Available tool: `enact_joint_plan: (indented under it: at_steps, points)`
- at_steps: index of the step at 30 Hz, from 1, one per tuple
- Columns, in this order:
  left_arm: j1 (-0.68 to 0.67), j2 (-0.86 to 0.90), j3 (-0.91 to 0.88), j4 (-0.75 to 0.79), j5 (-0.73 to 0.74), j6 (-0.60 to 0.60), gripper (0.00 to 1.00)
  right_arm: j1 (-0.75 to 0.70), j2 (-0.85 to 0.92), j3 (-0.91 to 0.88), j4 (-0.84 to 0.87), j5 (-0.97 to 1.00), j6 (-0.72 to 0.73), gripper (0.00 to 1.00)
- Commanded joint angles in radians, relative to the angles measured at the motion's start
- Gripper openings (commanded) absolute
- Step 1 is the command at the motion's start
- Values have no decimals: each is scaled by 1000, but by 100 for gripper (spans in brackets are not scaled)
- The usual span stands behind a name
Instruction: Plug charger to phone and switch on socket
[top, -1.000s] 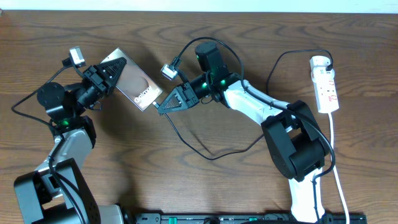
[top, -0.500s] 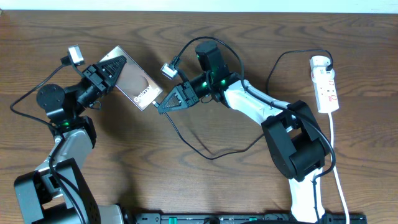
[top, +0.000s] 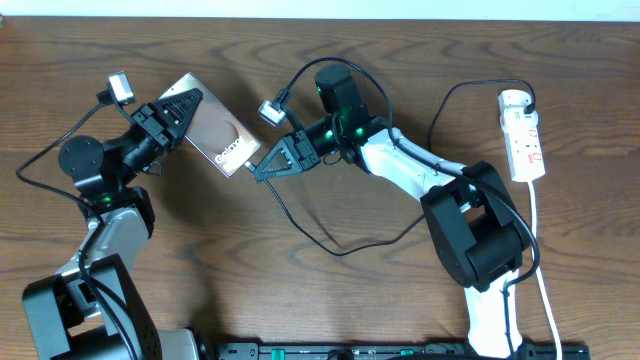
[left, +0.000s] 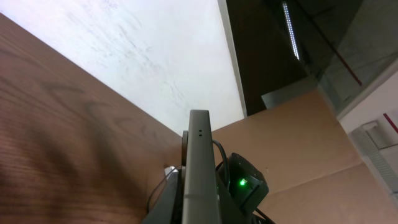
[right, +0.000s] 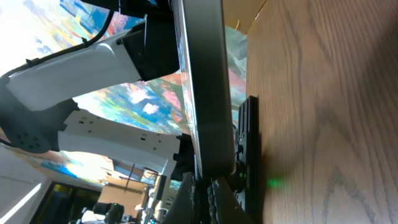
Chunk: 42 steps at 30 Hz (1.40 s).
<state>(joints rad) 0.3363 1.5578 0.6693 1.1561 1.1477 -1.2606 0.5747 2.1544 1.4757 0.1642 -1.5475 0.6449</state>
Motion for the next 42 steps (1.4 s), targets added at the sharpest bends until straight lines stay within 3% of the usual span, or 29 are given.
enact_joint_plan:
  at_steps: [1,42]
  points:
    - [-72,-13,4,5,145,-50,7,-2,-3,16,32,86,19,1]
    - [-98,-13,-11,6,131,-42,7,-7,-3,16,166,87,111,1]
